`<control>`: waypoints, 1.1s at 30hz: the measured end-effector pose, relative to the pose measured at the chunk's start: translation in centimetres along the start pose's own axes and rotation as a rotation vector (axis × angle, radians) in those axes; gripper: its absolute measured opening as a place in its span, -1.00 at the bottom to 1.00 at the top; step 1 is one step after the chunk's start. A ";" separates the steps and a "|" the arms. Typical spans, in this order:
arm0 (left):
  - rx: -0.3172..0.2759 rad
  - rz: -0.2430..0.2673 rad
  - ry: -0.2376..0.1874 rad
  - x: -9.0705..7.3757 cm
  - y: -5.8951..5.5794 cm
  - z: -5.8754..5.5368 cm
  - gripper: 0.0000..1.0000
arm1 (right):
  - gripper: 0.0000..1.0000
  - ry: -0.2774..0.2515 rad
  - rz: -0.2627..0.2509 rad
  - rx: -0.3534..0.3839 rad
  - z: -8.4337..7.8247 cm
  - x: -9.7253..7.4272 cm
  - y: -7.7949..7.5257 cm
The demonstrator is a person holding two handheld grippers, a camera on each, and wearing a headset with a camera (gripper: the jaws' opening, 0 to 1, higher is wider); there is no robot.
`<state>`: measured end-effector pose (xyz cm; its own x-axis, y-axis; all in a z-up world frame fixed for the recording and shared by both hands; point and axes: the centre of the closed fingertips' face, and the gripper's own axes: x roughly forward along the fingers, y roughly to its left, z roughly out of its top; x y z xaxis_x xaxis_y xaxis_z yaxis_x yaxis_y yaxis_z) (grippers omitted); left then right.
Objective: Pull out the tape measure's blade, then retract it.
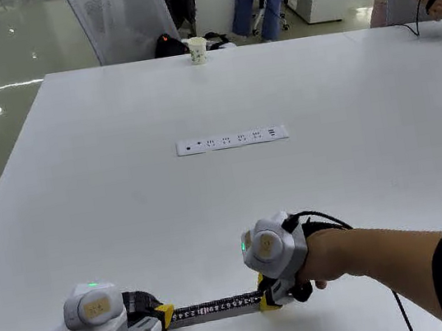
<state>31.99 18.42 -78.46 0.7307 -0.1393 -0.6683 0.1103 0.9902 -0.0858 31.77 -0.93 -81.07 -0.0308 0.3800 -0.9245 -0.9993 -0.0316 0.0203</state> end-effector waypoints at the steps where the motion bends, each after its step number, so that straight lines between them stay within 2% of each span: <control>1: 0.000 0.000 0.000 0.0 0.0 0.0 0.27 | -0.77 -0.001 0.001 0.001 0.1 0.0 0.0; 23: 0.000 0.000 0.004 0.0 0.0 0.0 0.27 | -0.77 0.004 0.001 -0.012 0.9 0.4 0.2; 33: -0.021 -0.010 0.005 0.0 0.0 0.0 0.26 | -0.77 -0.005 0.002 -0.002 1.3 0.5 0.2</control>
<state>31.99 18.39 -78.43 0.7262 -0.1489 -0.6711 0.1033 0.9888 -0.1076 31.57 0.42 -81.05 -0.0326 0.3849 -0.9224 -0.9992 -0.0344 0.0210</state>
